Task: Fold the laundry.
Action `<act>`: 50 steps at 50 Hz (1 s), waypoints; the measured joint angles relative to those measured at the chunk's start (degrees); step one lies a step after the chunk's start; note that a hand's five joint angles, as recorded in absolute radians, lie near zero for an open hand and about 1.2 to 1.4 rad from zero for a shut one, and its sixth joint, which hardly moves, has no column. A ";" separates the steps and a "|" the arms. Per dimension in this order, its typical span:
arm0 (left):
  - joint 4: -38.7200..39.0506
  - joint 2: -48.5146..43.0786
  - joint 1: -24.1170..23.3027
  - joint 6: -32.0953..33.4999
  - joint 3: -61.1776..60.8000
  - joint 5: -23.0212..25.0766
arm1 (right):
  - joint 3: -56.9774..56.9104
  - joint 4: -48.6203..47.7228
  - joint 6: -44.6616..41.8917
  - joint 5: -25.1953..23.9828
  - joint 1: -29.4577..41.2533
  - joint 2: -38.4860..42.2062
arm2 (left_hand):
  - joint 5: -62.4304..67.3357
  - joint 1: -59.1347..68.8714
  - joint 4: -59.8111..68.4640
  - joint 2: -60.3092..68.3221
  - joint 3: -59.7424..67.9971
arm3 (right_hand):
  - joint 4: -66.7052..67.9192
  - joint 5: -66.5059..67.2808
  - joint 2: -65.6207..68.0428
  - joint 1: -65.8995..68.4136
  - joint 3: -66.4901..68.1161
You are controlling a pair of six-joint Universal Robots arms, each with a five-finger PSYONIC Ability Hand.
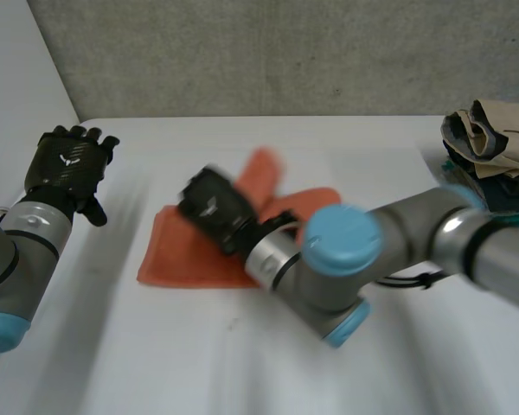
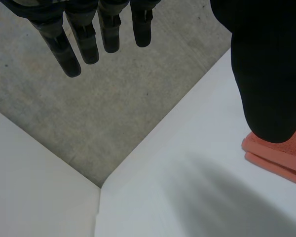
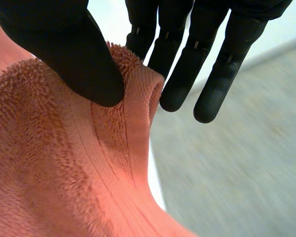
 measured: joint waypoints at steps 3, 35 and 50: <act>0.00 0.00 0.17 -0.79 -0.30 0.03 | -3.26 -0.11 -0.02 -2.59 3.33 4.98 | 0.00 0.00 0.00 0.01 0.00 | -1.94 -1.72 -2.60 -1.93 -2.75; 4.41 -13.18 -16.43 -2.05 4.31 -0.54 | 15.51 17.57 22.08 20.24 -8.74 -13.72 | 0.05 0.19 0.12 0.14 0.12 | -57.09 -53.97 -55.22 -50.49 -56.30; 5.14 -21.60 -15.21 -0.03 7.86 -4.75 | 20.43 16.80 21.71 21.61 -11.19 -12.73 | 0.19 2.56 2.63 2.31 1.81 | -50.74 -48.27 -49.36 -45.39 -49.98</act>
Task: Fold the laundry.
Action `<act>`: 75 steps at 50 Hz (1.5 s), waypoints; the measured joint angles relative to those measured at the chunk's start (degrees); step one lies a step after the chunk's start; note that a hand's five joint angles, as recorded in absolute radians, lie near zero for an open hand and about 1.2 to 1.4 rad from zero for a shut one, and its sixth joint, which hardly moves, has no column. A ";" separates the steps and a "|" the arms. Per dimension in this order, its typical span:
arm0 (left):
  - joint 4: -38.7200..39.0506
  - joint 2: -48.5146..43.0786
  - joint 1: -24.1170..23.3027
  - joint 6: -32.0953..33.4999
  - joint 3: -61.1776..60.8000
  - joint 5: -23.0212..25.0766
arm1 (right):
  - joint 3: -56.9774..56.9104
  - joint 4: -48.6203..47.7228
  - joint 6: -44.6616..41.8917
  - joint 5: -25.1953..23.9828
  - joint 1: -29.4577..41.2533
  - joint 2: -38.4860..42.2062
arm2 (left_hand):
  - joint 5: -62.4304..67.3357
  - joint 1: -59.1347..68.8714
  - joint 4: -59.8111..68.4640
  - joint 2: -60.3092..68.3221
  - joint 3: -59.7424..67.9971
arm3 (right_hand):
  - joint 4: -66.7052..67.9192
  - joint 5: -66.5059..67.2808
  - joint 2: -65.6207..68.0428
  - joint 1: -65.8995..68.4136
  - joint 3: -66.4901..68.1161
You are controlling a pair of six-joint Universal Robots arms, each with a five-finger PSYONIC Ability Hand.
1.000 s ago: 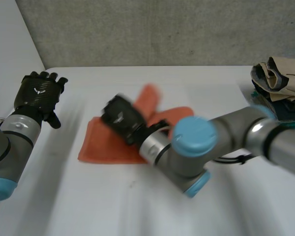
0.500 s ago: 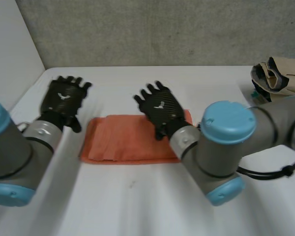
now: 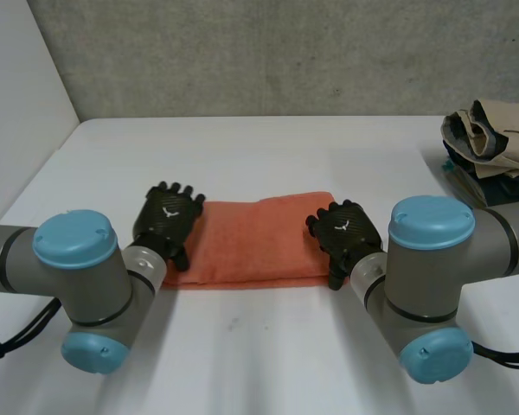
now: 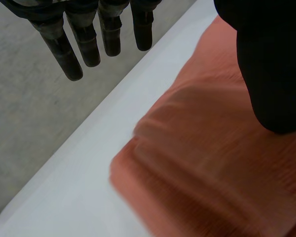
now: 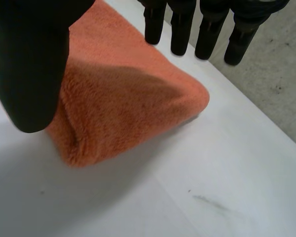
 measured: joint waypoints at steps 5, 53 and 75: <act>0.71 -0.55 1.61 2.19 0.03 -3.30 | 0.15 -1.11 -0.13 0.00 -0.13 1.33 | 0.00 0.00 0.00 0.00 0.00 | 9.12 8.78 9.11 9.50 9.05; 1.14 18.16 0.79 1.78 -8.52 -5.00 | -0.99 -7.83 -36.60 -18.46 13.20 3.54 | -0.18 -0.22 -0.89 -0.68 -0.37 | 39.86 39.66 39.82 37.23 39.67; -0.94 7.42 -14.12 -7.45 11.97 -6.21 | 9.13 -7.37 13.63 -13.08 -3.78 -19.79 | -0.18 -0.22 -0.90 -0.73 -0.37 | -6.40 -5.69 -5.90 -5.14 -6.38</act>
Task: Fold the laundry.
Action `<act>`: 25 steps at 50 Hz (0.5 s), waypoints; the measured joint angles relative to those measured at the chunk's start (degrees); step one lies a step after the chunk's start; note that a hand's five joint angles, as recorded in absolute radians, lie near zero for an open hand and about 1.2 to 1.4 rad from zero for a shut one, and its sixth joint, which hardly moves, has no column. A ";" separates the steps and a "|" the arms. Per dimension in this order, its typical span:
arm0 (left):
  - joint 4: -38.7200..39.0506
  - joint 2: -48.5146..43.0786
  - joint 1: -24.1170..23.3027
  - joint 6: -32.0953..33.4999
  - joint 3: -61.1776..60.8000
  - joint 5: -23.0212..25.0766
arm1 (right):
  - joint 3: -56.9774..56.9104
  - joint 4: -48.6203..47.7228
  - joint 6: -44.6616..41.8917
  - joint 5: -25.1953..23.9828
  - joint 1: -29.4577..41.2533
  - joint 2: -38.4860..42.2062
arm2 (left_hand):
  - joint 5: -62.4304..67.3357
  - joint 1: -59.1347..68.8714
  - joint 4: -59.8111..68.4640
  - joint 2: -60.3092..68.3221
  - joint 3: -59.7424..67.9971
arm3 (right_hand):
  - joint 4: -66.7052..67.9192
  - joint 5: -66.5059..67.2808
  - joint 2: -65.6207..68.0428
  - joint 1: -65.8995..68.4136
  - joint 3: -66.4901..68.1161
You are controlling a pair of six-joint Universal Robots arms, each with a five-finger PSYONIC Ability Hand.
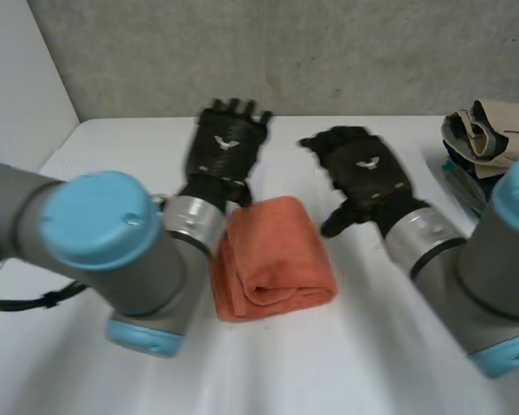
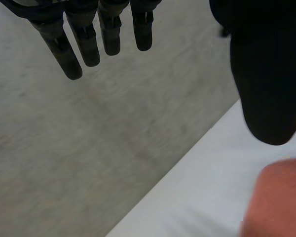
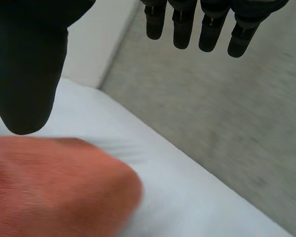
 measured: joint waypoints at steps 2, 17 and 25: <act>-1.91 -3.41 -2.68 -1.17 3.69 -0.14 | -0.82 3.24 1.65 2.60 -2.52 -0.89 | 0.00 0.00 -0.13 -0.03 0.00 | 0.00 -0.01 0.00 0.00 0.00; -18.54 -19.42 -6.05 -6.50 17.32 -12.01 | -11.74 13.98 1.66 5.03 -4.56 10.69 | 0.00 0.00 -0.16 -0.03 0.00 | 0.00 -0.05 0.00 0.00 0.00; -22.42 -18.57 -3.74 -6.20 12.43 -16.69 | -18.69 18.59 2.35 -0.20 -2.10 18.78 | 0.00 -0.12 -0.31 -0.18 0.00 | 0.00 -0.05 0.00 0.00 0.00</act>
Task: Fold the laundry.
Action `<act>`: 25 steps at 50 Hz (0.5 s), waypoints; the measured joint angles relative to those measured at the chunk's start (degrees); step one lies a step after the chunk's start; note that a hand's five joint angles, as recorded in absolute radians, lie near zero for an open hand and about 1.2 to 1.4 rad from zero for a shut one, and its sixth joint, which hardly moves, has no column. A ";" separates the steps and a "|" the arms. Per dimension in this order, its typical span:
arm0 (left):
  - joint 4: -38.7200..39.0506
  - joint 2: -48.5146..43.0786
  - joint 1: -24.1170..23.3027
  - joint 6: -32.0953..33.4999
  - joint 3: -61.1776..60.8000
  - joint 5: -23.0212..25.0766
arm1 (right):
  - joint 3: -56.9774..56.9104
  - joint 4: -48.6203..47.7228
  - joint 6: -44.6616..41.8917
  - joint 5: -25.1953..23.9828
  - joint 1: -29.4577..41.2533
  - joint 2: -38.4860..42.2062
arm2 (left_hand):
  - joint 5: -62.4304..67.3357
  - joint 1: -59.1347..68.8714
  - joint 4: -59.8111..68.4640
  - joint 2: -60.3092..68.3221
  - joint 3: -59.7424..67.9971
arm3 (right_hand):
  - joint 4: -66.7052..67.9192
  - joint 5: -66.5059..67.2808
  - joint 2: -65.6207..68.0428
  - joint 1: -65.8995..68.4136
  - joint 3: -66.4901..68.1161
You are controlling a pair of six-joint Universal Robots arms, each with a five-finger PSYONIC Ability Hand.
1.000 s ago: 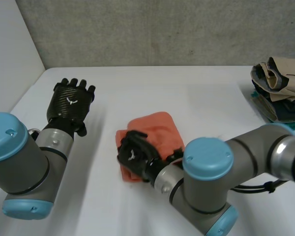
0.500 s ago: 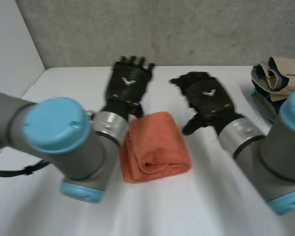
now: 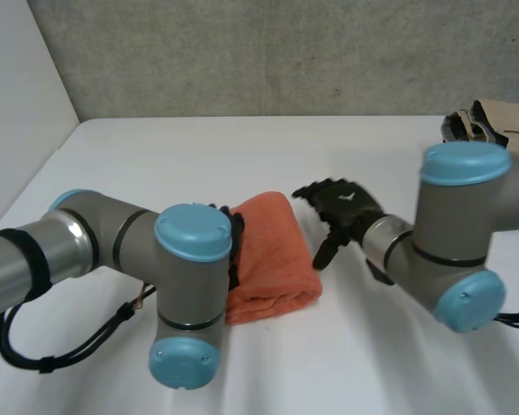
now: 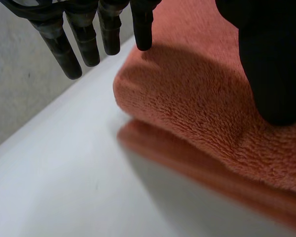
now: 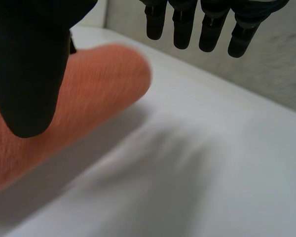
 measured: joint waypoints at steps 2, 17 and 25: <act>-0.55 0.75 0.65 0.40 -2.16 -0.09 | -2.10 1.06 -0.12 -0.65 1.51 2.87 | 0.00 0.00 0.00 0.00 0.00 | 0.00 0.00 0.00 0.00 0.00; -0.57 8.68 2.87 2.40 -7.15 0.59 | -5.02 1.72 -8.17 5.36 3.81 5.01 | -0.14 -0.36 -0.16 -0.08 0.00 | 0.00 -0.04 0.00 0.00 0.00; 0.13 15.04 4.88 2.20 -4.64 6.91 | 1.52 -0.34 -11.55 7.45 5.60 -4.45 | -0.14 -0.37 -0.18 -0.24 -0.55 | 0.00 -0.04 0.00 0.00 0.00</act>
